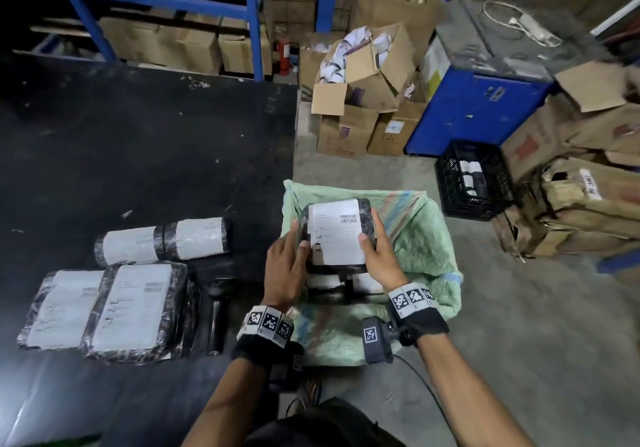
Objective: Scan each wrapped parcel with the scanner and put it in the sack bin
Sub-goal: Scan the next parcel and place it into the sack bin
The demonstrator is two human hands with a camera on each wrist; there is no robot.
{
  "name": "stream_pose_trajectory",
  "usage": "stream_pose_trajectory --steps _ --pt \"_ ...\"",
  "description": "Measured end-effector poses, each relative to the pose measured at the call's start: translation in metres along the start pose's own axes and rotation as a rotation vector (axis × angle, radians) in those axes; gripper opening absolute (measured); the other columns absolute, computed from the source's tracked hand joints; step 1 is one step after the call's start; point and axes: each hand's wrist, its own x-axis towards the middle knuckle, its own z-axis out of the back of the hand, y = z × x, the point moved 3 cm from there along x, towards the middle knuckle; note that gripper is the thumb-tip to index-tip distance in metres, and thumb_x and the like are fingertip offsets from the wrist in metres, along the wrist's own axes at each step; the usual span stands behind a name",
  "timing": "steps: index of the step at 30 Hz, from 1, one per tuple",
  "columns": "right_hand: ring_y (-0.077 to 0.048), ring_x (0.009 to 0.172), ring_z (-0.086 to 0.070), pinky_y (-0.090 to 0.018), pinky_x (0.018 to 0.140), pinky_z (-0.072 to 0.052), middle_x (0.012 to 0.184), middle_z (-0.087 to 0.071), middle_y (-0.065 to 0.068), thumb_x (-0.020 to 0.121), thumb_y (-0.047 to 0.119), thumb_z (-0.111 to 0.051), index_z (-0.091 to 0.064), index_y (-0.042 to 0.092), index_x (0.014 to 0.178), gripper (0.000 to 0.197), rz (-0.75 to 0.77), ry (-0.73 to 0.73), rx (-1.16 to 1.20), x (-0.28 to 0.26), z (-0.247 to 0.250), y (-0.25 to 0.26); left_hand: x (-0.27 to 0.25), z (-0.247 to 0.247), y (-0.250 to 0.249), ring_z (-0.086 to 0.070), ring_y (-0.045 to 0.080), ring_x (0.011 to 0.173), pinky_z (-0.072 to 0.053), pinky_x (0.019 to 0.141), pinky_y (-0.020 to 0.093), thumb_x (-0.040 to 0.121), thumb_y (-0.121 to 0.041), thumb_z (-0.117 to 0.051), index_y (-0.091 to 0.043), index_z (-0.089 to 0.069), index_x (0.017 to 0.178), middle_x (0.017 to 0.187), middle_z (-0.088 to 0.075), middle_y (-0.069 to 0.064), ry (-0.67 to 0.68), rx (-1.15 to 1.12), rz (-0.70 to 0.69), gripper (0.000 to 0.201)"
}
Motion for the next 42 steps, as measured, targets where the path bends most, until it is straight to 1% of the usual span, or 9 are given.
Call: stream_pose_trajectory --steps 2,4,7,11,17,21,26,32,42 --pt "-0.019 0.087 -0.061 -0.039 0.092 -0.046 0.115 -0.062 0.004 0.104 0.026 -0.043 -0.009 0.034 0.158 0.065 -0.067 0.001 -0.123 0.024 0.008 -0.022 0.006 -0.008 0.014 -0.032 0.031 0.152 -0.022 0.125 0.042 0.096 -0.060 -0.015 -0.015 -0.034 0.161 0.165 -0.037 0.012 -0.015 0.267 0.019 0.081" --pt "-0.037 0.122 -0.056 -0.046 0.106 -0.043 0.144 -0.053 -0.009 0.103 0.030 -0.045 -0.009 0.036 0.158 0.066 -0.171 0.062 -0.228 0.053 0.012 -0.049 0.010 -0.013 0.021 -0.014 0.036 0.160 -0.014 0.128 0.048 0.086 -0.063 -0.008 -0.012 -0.025 0.163 0.171 -0.018 0.017 0.038 0.394 0.084 0.094" --pt "-0.035 0.133 -0.049 -0.038 0.111 -0.039 0.156 -0.038 -0.005 0.101 0.038 -0.045 -0.005 0.041 0.157 0.069 -0.341 0.197 -0.385 0.088 0.009 -0.079 0.010 -0.024 0.030 -0.007 0.033 0.161 -0.018 0.128 0.053 0.087 -0.051 -0.009 -0.006 -0.012 0.164 0.172 -0.007 0.017 0.096 0.449 0.099 0.089" --pt "-0.033 0.119 -0.058 -0.033 0.098 -0.044 0.144 -0.049 -0.008 0.102 0.023 -0.045 -0.012 0.026 0.159 0.066 -0.395 0.288 -0.428 0.112 -0.009 -0.102 0.008 -0.030 0.038 -0.023 0.040 0.156 -0.033 0.122 0.058 0.091 -0.021 -0.031 0.002 -0.025 0.160 0.168 -0.024 0.021 0.064 0.471 0.054 0.073" --pt "-0.031 0.131 -0.052 -0.037 0.111 -0.040 0.151 -0.046 -0.007 0.100 0.015 -0.048 -0.011 0.028 0.159 0.071 -0.405 0.264 -0.257 0.130 -0.048 -0.152 0.010 -0.028 0.036 -0.010 0.028 0.160 -0.022 0.128 0.049 0.082 0.010 -0.053 -0.006 -0.015 0.164 0.172 -0.014 0.013 0.049 0.439 0.075 0.091" --pt "-0.040 0.115 -0.060 -0.046 0.100 -0.048 0.137 -0.057 -0.018 0.102 0.030 -0.044 -0.009 0.044 0.156 0.066 -0.438 0.210 -0.240 0.123 -0.068 -0.161 0.011 -0.028 0.039 -0.005 0.020 0.162 -0.017 0.130 0.043 0.074 0.011 -0.054 -0.014 -0.009 0.166 0.174 -0.010 0.006 0.051 0.403 0.093 0.105" --pt "-0.030 0.136 -0.046 -0.031 0.102 -0.040 0.153 -0.039 -0.015 0.103 0.008 -0.039 -0.020 0.011 0.156 0.056 -0.524 0.082 -0.181 0.120 -0.099 -0.168 0.013 -0.027 0.047 0.000 0.015 0.162 -0.018 0.131 0.044 0.074 0.013 -0.056 -0.018 -0.005 0.166 0.175 -0.005 0.001 0.065 0.425 0.110 0.110" --pt "-0.036 0.135 -0.047 -0.044 0.104 -0.042 0.154 -0.041 -0.014 0.102 0.018 -0.041 -0.003 0.019 0.159 0.069 -0.521 0.186 -0.479 0.129 -0.097 -0.181 0.015 -0.028 0.049 0.000 0.016 0.162 -0.019 0.130 0.046 0.074 0.010 -0.055 -0.019 -0.002 0.166 0.175 -0.004 0.001 0.088 0.440 0.117 0.110" --pt "-0.037 0.123 -0.057 -0.037 0.103 -0.045 0.139 -0.057 -0.018 0.092 0.037 -0.053 -0.053 0.012 0.138 0.052 -0.562 0.325 -0.413 0.145 -0.056 -0.111 0.015 -0.021 0.036 -0.016 0.025 0.160 -0.027 0.127 0.048 0.092 -0.011 -0.062 -0.016 -0.007 0.166 0.173 -0.015 0.006 0.072 0.487 0.146 0.093"
